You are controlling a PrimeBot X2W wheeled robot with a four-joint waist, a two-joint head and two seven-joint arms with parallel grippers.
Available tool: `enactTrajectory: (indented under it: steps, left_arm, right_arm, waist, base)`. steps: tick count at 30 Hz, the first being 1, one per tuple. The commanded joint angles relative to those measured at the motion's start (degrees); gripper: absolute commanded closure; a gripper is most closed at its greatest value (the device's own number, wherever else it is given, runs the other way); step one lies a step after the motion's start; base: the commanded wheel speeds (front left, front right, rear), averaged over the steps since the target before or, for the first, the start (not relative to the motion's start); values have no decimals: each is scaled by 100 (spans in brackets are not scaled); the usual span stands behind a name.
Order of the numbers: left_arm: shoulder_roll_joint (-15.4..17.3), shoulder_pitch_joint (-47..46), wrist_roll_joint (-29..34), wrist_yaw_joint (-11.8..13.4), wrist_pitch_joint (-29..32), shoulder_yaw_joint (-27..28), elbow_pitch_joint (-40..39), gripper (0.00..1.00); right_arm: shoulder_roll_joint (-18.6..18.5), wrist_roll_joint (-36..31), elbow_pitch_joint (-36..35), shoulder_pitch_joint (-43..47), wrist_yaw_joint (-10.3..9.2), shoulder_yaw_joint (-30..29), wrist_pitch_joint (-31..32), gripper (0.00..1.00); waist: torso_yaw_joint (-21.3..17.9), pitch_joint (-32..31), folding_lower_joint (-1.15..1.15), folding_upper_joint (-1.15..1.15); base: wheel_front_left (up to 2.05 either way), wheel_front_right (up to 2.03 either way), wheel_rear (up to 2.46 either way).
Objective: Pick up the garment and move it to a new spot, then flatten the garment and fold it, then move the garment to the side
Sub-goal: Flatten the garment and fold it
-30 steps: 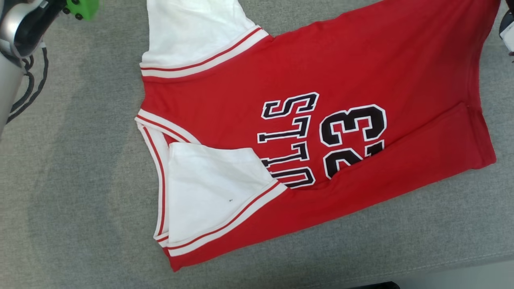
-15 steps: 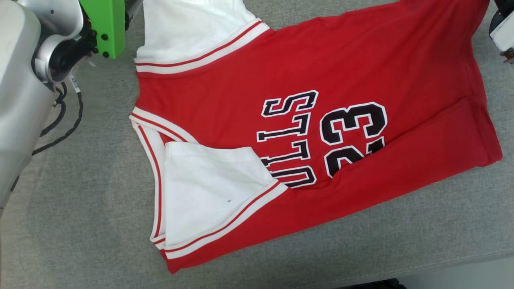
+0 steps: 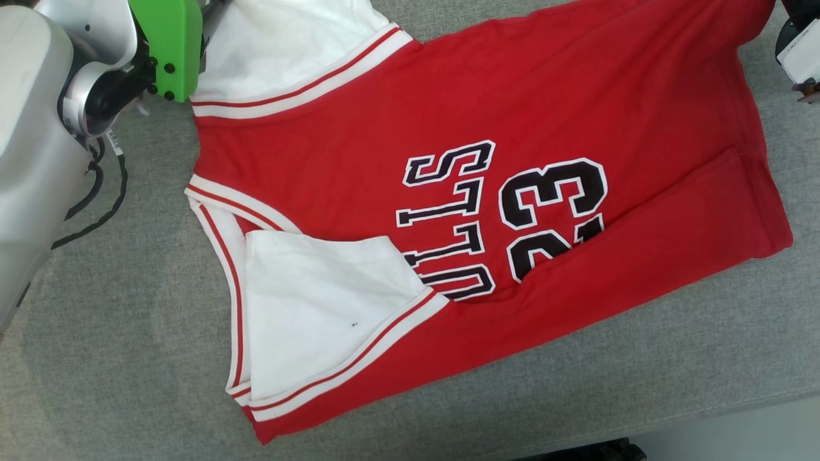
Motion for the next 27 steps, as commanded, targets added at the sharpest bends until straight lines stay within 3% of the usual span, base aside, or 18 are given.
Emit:
enactTrajectory:
  steps: [1,2,3,4,5,6,7,13,27]
  left_arm:
    - [-27,-7,48,-35,37,-72,-8,13]
    - [-28,-11,66,-46,13,-86,-13,16]
    - [-25,-22,96,-59,-11,-112,-21,28]
    - [-20,-40,137,-63,-68,-133,-29,54]
    - [-22,-53,156,-69,-95,-140,-23,66]
    - [-30,-52,154,-76,-102,-149,-5,93]
    - [-35,-51,149,-93,-109,-165,6,100]
    - [-9,-128,202,-163,-331,-228,-21,100]
    - [79,-550,375,-229,-1818,46,35,100]
  right_arm:
    - [-21,38,15,-78,-7,23,-41,100]
    - [-16,45,20,-82,-7,37,-48,100]
    - [-11,51,22,-87,-7,49,-49,100]
    - [-8,58,28,-95,-7,67,-61,100]
    - [-4,70,32,-101,-7,82,-67,100]
    - [0,84,38,-106,-7,104,-79,100]
    - [0,93,42,-107,-7,118,-80,100]
    - [-53,155,94,-97,-7,194,-130,100]
    - [-164,57,341,-235,-7,201,-645,100]
  waist:
    - [-12,25,0,0]
    - [-17,34,0,0]
    - [-22,42,0,0]
    - [-31,52,0,0]
    - [-39,58,0,0]
    - [-48,61,0,0]
    - [-56,62,0,0]
    - [-86,21,0,0]
    - [146,-229,0,0]
  base:
    - [0,0,0]
    - [0,0,0]
    - [0,0,0]
    - [0,0,0]
    - [0,0,0]
    - [0,0,0]
    - [0,0,0]
    - [0,0,0]
    - [0,0,0]
